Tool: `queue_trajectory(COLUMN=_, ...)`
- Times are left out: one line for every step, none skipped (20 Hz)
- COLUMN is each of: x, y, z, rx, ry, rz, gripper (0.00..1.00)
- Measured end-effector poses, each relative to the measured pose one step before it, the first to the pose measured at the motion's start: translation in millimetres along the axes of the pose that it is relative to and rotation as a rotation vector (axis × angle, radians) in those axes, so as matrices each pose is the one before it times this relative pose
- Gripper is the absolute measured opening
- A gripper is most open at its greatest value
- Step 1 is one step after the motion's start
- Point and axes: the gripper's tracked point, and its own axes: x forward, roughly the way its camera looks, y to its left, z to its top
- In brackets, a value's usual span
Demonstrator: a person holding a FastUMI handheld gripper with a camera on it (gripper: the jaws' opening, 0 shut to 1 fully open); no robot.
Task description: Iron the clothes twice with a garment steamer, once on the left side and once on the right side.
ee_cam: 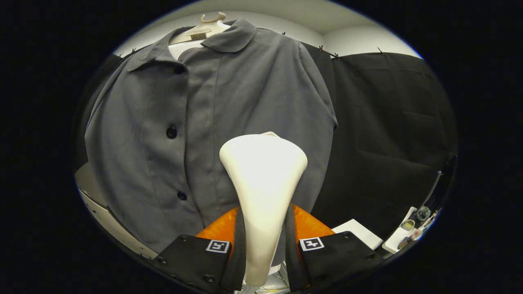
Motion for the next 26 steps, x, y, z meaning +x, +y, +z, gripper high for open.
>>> queue_trajectory(x=0.71, y=-1.25, z=-10.17, rx=0.00131, ry=0.01167, rz=-0.00310, gripper=0.48)
queue_trajectory(x=0.90, y=0.15, z=-8.85, rx=0.00158, ry=0.01291, rz=-0.00379, gripper=0.48)
queue_trajectory(x=0.34, y=-0.11, z=-8.33, rx=0.00295, ry=0.01174, rz=-0.00361, gripper=0.48)
queue_trajectory(x=0.61, y=-1.73, z=-9.04, rx=0.00345, ry=0.01023, rz=-0.00376, gripper=0.48)
queue_trajectory(x=1.05, y=-0.82, z=-9.08, rx=0.00066, ry=0.01045, rz=-0.00462, gripper=0.48)
queue_trajectory(x=2.00, y=-2.32, z=-11.10, rx=-0.00147, ry=0.01038, rz=-0.00518, gripper=0.48)
queue_trajectory(x=1.13, y=-1.18, z=-8.15, rx=-0.00051, ry=0.00937, rz=-0.00534, gripper=0.48)
queue_trajectory(x=2.96, y=-0.09, z=-7.40, rx=-0.00079, ry=0.00804, rz=-0.00314, gripper=0.48)
queue_trajectory(x=1.81, y=-1.06, z=-9.26, rx=-0.00187, ry=0.00846, rz=-0.00295, gripper=0.48)
queue_trajectory(x=2.22, y=-1.27, z=-10.49, rx=-0.00360, ry=0.01279, rz=-0.00306, gripper=0.48)
queue_trajectory(x=2.04, y=-1.34, z=-11.73, rx=-0.00185, ry=0.01279, rz=-0.00250, gripper=0.48)
queue_trajectory(x=2.47, y=-1.08, z=-10.70, rx=0.00064, ry=0.01374, rz=-0.00241, gripper=0.49)
queue_trajectory(x=3.36, y=-0.98, z=-11.29, rx=0.00187, ry=0.01394, rz=-0.00196, gripper=0.49)
queue_trajectory(x=1.98, y=-0.34, z=-9.97, rx=0.00207, ry=0.01763, rz=-0.00221, gripper=0.49)
queue_trajectory(x=3.66, y=-1.21, z=-12.07, rx=0.00346, ry=0.02173, rz=-0.00342, gripper=0.49)
queue_trajectory(x=1.37, y=-0.85, z=-10.82, rx=0.00450, ry=0.01781, rz=-0.00364, gripper=0.49)
queue_trajectory(x=3.35, y=0.19, z=-8.31, rx=-0.00119, ry=0.01365, rz=-0.00334, gripper=0.49)
queue_trajectory(x=2.07, y=0.83, z=-6.58, rx=-0.00462, ry=0.00902, rz=-0.00270, gripper=0.48)
queue_trajectory(x=2.43, y=1.60, z=-7.44, rx=-0.00552, ry=0.01136, rz=-0.00104, gripper=0.48)
queue_trajectory(x=1.44, y=1.14, z=-7.34, rx=-0.00220, ry=0.01542, rz=-0.00179, gripper=0.48)
queue_trajectory(x=2.47, y=1.23, z=-8.28, rx=0.00159, ry=0.01725, rz=-0.00042, gripper=0.48)
queue_trajectory(x=2.19, y=0.43, z=-7.35, rx=0.00360, ry=0.01353, rz=-0.00171, gripper=0.48)
queue_trajectory(x=2.17, y=0.36, z=-6.04, rx=0.00269, ry=0.01029, rz=-0.00255, gripper=0.49)
queue_trajectory(x=0.59, y=0.76, z=-4.14, rx=0.00003, ry=0.00902, rz=-0.00243, gripper=0.49)
queue_trajectory(x=1.74, y=0.63, z=-4.73, rx=0.00245, ry=0.00980, rz=-0.00394, gripper=0.48)
queue_trajectory(x=1.11, y=-0.47, z=-4.32, rx=0.00794, ry=0.00877, rz=-0.00288, gripper=0.49)
